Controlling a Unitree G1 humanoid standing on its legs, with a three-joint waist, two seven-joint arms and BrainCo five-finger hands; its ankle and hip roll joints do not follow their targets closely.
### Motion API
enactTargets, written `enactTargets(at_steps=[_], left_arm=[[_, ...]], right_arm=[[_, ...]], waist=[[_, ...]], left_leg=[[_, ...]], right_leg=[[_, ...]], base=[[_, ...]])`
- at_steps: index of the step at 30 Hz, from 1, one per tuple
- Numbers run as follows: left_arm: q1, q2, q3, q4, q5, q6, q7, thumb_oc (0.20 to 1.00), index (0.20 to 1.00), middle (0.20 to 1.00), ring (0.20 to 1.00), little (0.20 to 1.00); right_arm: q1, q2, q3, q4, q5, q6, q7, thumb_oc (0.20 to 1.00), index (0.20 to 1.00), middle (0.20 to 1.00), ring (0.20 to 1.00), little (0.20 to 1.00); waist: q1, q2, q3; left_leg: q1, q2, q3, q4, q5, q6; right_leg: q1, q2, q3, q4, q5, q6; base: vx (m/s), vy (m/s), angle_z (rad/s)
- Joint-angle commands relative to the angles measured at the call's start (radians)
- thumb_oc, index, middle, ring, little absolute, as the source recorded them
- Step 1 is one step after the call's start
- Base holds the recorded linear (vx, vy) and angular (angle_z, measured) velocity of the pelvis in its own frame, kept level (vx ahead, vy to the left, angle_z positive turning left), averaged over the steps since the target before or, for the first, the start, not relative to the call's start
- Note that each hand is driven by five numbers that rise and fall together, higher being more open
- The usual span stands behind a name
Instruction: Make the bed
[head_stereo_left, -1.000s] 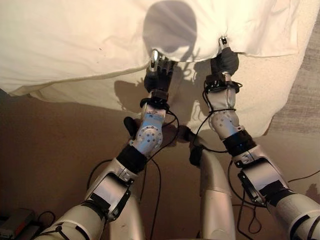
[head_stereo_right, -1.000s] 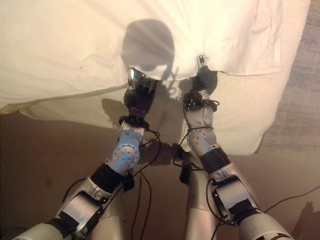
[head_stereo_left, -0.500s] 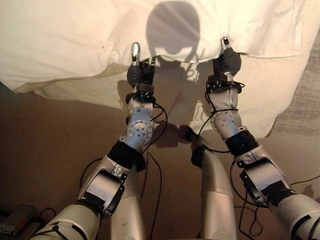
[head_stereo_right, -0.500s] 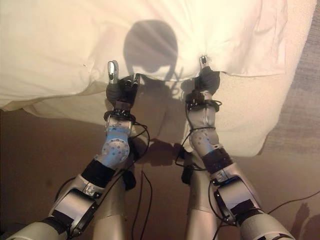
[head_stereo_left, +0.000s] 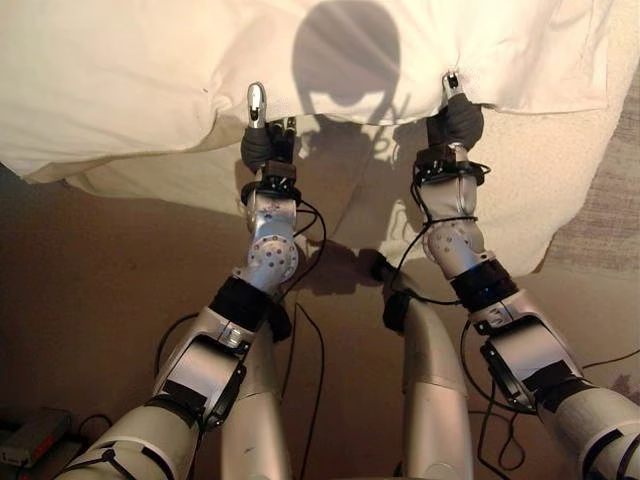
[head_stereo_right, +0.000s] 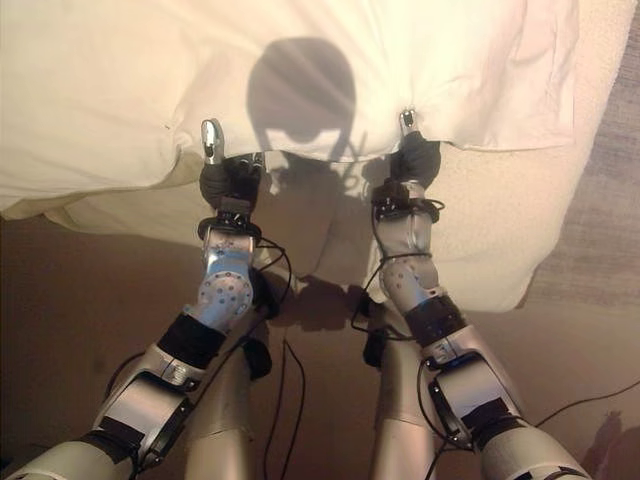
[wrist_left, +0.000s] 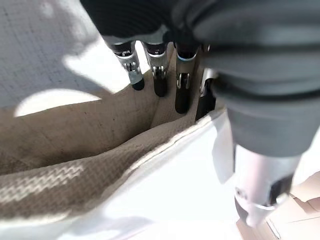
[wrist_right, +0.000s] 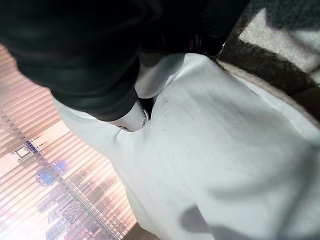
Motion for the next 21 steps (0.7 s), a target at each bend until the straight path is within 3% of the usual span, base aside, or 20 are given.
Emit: enactTargets(at_steps=[1, 6, 15, 21], left_arm=[[-0.005, 0.029, 0.06, -0.033, 0.078, -0.041, -0.031, 1.0, 1.0, 1.0, 1.0, 1.0], [-0.015, 0.033, 0.084, -0.008, 0.084, -0.049, -0.016, 1.0, 1.0, 1.0, 1.0, 1.0], [-0.067, 0.158, 0.141, 0.022, 0.136, -0.068, 0.019, 1.0, 1.0, 1.0, 1.0, 1.0], [-0.08, 0.194, 0.139, 0.027, 0.168, -0.066, 0.026, 1.0, 1.0, 1.0, 1.0, 1.0]], right_arm=[[0.087, -0.033, -0.031, -0.079, -0.056, -0.026, -0.001, 0.2, 0.2, 0.2, 0.2, 0.2], [0.09, -0.036, -0.038, -0.085, -0.063, -0.021, 0.002, 0.2, 0.2, 0.2, 0.2, 0.2], [0.09, -0.074, -0.047, -0.06, -0.046, -0.022, 0.01, 0.2, 0.2, 0.2, 0.2, 0.2], [0.1, -0.084, -0.044, -0.053, -0.036, -0.019, 0.024, 0.2, 0.2, 0.2, 0.2, 0.2]], waist=[[0.006, 0.005, -0.015], [0.008, 0.005, -0.015], [0.01, 0.013, -0.015], [0.007, 0.016, -0.015]], left_leg=[[0.025, -0.026, 0.027, 0.106, -0.162, -0.02], [0.026, -0.024, 0.029, 0.105, -0.16, -0.021], [0.031, -0.025, 0.031, 0.11, -0.162, -0.023], [0.026, -0.028, 0.032, 0.115, -0.163, -0.022]], right_leg=[[-0.006, 0.026, -0.028, 0.018, 0.049, 0.077], [-0.006, 0.029, -0.025, 0.014, 0.05, 0.073], [-0.004, 0.03, -0.02, 0.026, 0.043, 0.072], [-0.01, 0.029, -0.016, 0.034, 0.042, 0.074]], base=[[0.0, 0.0, 0.0], [0.0, 0.0, 0.0], [0.0, 0.0, 0.0], [0.0, 0.011, 0.0]])
